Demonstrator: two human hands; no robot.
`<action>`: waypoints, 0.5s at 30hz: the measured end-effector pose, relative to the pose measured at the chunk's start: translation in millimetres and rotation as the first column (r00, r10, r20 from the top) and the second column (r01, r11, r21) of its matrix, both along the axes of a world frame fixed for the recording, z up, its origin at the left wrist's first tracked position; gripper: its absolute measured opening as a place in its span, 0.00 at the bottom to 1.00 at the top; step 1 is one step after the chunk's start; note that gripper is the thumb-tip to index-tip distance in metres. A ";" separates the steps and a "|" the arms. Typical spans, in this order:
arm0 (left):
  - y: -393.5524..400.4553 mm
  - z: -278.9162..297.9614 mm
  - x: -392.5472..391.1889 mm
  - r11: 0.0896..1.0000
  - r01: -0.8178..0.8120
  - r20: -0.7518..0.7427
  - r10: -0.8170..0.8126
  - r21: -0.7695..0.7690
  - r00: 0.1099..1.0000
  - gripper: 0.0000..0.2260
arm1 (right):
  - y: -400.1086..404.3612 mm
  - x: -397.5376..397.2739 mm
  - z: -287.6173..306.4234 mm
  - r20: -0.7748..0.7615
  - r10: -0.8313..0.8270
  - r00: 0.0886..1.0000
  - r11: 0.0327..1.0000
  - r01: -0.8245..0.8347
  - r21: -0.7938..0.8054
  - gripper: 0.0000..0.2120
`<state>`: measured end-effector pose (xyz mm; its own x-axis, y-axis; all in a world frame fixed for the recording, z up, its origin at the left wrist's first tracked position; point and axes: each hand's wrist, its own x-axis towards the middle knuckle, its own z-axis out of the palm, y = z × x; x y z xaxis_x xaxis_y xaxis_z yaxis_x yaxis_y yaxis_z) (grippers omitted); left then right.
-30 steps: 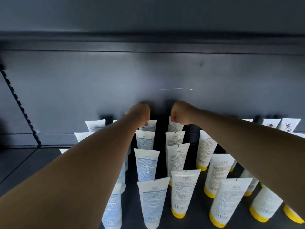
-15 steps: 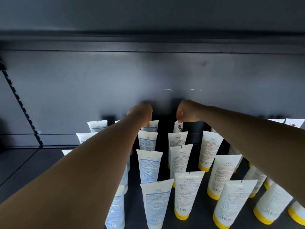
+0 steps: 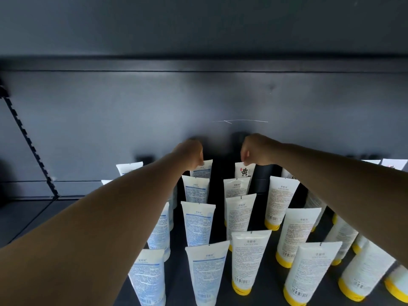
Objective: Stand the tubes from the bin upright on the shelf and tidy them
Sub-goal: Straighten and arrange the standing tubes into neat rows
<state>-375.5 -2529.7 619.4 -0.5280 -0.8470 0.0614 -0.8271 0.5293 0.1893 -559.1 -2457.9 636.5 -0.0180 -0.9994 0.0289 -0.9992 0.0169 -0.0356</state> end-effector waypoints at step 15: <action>7.3 6.5 -9.0 0.999 -0.007 -0.016 0.006 -0.035 1.000 0.11 | 13.2 -22.7 -2.6 0.021 -0.058 0.998 0.998 0.058 -0.022 0.09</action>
<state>-384.5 -2522.4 625.9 -0.5211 -0.8477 0.0992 -0.8276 0.5303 0.1840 -581.8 -2444.8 633.9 -0.0769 -0.9957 0.0508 -0.9956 0.0740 -0.0568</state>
